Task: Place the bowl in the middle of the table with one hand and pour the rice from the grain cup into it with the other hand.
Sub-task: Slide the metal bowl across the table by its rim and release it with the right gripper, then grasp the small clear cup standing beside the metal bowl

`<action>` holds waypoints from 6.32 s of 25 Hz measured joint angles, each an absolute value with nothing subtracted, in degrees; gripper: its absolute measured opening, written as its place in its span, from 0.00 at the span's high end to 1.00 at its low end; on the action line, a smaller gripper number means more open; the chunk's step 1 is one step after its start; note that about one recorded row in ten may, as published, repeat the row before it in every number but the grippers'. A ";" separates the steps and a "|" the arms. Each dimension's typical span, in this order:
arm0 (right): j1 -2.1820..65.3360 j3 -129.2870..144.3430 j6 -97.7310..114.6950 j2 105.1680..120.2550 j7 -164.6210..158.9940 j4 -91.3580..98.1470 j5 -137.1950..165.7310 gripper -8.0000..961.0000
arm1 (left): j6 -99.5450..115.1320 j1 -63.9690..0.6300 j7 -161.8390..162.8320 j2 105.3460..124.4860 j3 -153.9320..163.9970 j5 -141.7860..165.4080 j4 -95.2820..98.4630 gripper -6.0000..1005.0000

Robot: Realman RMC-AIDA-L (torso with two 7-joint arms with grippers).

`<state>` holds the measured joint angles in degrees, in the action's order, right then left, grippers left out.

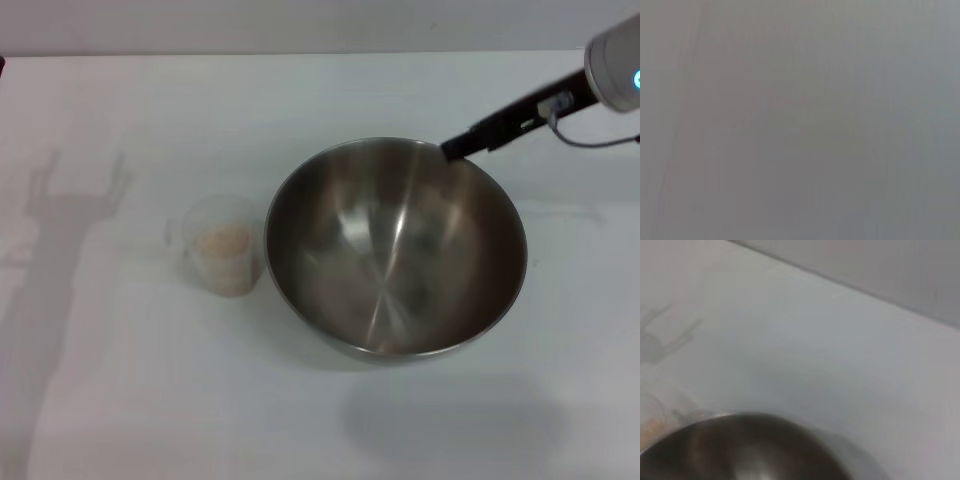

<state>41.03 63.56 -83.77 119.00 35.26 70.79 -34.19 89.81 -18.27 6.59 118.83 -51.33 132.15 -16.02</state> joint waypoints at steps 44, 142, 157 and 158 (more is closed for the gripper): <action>15.67 112.64 79.45 119.29 -8.52 18.34 -33.23 0.35 | 88.97 -17.72 6.67 119.10 -49.62 132.39 -16.25 0.19; 19.69 102.55 81.83 117.24 -8.79 6.59 -36.22 0.35 | 61.24 -6.48 -12.67 119.09 -32.23 125.52 -31.97 0.19; 19.69 102.03 81.53 117.18 -9.11 6.80 -36.21 0.35 | 60.43 -8.18 -12.72 119.09 -32.26 124.86 -31.76 0.19; 19.69 102.03 81.47 117.17 -9.11 6.80 -36.21 0.35 | 60.43 -8.18 -12.72 119.09 -32.26 124.86 -31.76 0.19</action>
